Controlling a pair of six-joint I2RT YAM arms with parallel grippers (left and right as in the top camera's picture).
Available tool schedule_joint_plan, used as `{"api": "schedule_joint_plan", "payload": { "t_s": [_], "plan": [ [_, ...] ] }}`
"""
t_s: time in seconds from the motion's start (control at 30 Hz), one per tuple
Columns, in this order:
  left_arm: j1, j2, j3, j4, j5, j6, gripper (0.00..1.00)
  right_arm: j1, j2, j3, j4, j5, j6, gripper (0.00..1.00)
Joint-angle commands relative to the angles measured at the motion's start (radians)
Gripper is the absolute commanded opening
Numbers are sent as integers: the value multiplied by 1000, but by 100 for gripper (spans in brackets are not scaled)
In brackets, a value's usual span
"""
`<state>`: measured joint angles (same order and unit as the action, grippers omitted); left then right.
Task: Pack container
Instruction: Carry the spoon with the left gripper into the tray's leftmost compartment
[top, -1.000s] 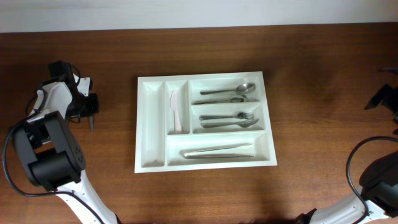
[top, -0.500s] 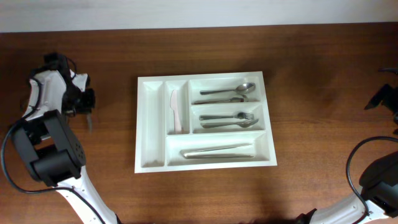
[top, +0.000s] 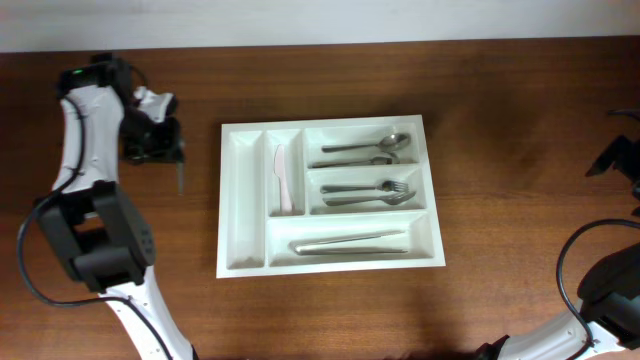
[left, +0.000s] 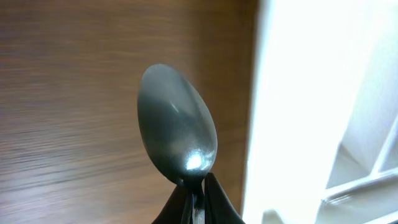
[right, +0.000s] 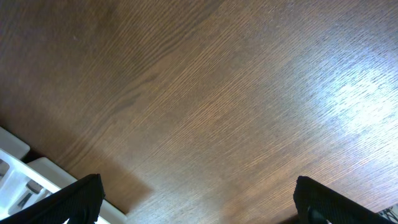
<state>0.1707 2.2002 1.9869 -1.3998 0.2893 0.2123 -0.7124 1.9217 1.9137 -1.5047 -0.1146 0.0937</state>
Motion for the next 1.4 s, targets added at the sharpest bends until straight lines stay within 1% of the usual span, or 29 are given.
{"api": "schedule_joint_plan", "payload": {
  "t_s": [0.0,0.27,0.5,0.57,0.63,0.7,0.73,0.8,1.1,1.13,1.17,1.23,1.37],
  "plan": [
    [-65,-2,16,-16,41,-10,2,5,5,-3,2,-6,-8,99],
    [-193,-2,16,-27,40,-44,2,5,5,-3,2,-6,-8,99],
    [-231,-2,16,-34,36,-59,3,5,5,-3,2,-6,-8,99],
    [-231,-2,16,-34,37,-63,10,5,5,-3,2,-6,-8,99],
    [-231,-2,16,-34,37,-63,14,5,5,-3,2,-6,-8,99],
    [-231,-2,16,-34,37,-62,27,5,5,-3,2,-6,-8,99],
    [-231,-2,16,-34,37,-62,32,5,5,-3,2,-6,-8,99],
    [-231,-2,16,-33,37,-62,34,5,5,-3,2,-6,-8,99],
    [-225,-2,19,9,29,-62,41,5,5,-3,2,-6,-8,99],
    [-220,-2,24,12,13,-62,46,5,5,-3,2,-6,-8,99],
    [-214,-2,31,12,-10,-62,53,5,5,-3,2,-6,-8,99],
    [-191,-2,53,2,-87,-62,56,5,5,-3,2,-6,-8,99],
    [-124,-2,98,-47,-271,-62,66,5,5,-3,2,-6,-8,99]
  ]
}}
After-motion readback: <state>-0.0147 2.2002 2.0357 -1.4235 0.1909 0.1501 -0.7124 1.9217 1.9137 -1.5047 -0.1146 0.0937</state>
